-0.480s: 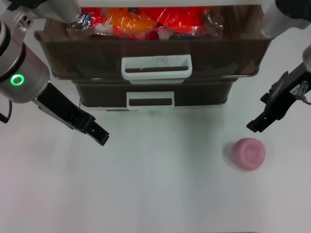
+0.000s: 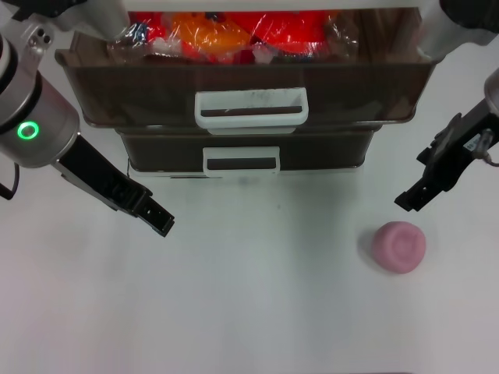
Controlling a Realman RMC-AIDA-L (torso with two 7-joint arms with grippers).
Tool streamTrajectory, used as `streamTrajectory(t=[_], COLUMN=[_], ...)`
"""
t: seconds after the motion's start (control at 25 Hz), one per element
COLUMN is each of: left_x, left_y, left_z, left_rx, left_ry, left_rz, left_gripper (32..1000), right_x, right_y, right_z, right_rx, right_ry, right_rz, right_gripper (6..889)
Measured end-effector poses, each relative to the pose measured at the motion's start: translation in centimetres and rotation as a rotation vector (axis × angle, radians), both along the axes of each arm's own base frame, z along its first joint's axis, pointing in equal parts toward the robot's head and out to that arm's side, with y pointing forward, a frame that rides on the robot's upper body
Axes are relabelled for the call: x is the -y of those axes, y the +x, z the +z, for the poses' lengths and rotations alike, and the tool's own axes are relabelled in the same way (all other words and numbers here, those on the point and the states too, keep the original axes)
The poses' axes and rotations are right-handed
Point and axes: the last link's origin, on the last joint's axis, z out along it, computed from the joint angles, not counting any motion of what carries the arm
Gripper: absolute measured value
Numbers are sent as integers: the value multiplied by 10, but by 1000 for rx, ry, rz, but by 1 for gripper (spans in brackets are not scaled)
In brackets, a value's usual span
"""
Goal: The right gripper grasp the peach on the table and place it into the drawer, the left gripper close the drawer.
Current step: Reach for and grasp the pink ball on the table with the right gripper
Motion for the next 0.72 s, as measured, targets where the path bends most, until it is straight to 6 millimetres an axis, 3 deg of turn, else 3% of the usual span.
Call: streamTrajectory(t=[0.48, 0.72], left_x=[0, 1], left_y=[1, 2], left_z=[0, 0], left_rx=[4, 6], left_ry=[-2, -5], left_rz=[-5, -14], left_gripper=[884, 884], right_x=[0, 0], right_y=[1, 14], right_z=[0, 6], right_rx=[-4, -46], right_ry=[1, 54], right_rz=[-1, -41], right_gripper=[867, 867])
